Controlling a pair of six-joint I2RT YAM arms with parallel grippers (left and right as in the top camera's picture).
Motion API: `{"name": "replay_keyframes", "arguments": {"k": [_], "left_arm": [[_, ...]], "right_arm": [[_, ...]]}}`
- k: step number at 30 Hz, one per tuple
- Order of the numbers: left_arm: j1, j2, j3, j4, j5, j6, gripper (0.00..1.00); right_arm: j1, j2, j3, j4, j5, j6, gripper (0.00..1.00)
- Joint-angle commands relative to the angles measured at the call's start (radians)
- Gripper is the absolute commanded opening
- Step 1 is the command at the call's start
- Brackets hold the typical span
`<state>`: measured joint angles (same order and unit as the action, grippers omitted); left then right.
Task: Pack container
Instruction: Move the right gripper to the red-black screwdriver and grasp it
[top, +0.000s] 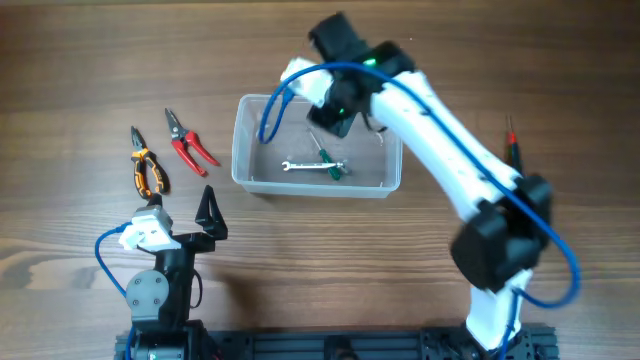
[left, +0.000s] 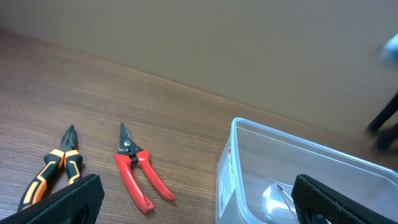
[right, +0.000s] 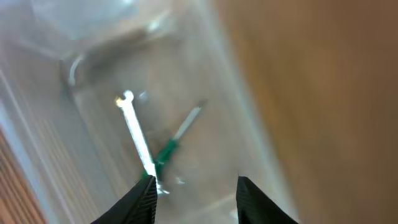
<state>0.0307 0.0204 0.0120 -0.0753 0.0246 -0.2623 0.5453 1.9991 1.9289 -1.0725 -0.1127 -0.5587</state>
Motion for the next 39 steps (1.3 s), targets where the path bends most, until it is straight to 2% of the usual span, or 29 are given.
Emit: {"name": "replay_keyframes", "arguments": {"k": [1, 4, 7, 13, 16, 21, 23, 24, 25, 32, 39], "left_arm": [[-0.006, -0.005, -0.006, -0.001, 0.009, 0.023, 1.00], [-0.006, -0.005, -0.006, -0.001, 0.009, 0.023, 1.00], [-0.006, -0.005, -0.006, -0.001, 0.009, 0.023, 1.00], [-0.006, -0.005, -0.006, -0.001, 0.009, 0.023, 1.00], [-0.006, -0.005, -0.006, -0.001, 0.009, 0.023, 1.00], [-0.006, -0.005, -0.006, -0.001, 0.009, 0.023, 1.00], [-0.006, -0.005, -0.006, -0.001, 0.009, 0.023, 1.00], [-0.006, -0.005, -0.006, -0.001, 0.009, 0.023, 1.00], [-0.006, -0.005, -0.006, -0.001, 0.009, 0.023, 1.00], [-0.006, -0.005, -0.006, -0.001, 0.009, 0.023, 1.00], [-0.006, -0.005, -0.006, -0.001, 0.009, 0.023, 1.00]], "right_arm": [[-0.066, -0.045, 0.021, -0.014, 0.179, 0.126, 0.36], [-0.172, -0.045, 0.021, -0.030, 0.298, 0.319, 0.34], [-0.343, -0.041, 0.017, -0.119, 0.288, 0.436, 0.36], [-0.645, -0.041, -0.048, -0.169, 0.208, 0.421, 0.44], [-0.743, -0.041, -0.118, -0.158, 0.179, 0.367, 0.42], [-0.799, -0.041, -0.335, -0.057, 0.161, 0.367, 0.38], [-0.806, -0.041, -0.427, 0.005, 0.180, 0.367, 0.39], [-0.808, -0.041, -0.467, 0.035, 0.174, 0.356, 0.44], [-0.809, -0.041, -0.506, 0.063, 0.171, 0.345, 0.45], [-0.812, -0.040, -0.541, 0.124, 0.209, 0.322, 0.45], [-0.866, -0.025, -0.549, 0.153, 0.204, 0.303, 0.41]]}}
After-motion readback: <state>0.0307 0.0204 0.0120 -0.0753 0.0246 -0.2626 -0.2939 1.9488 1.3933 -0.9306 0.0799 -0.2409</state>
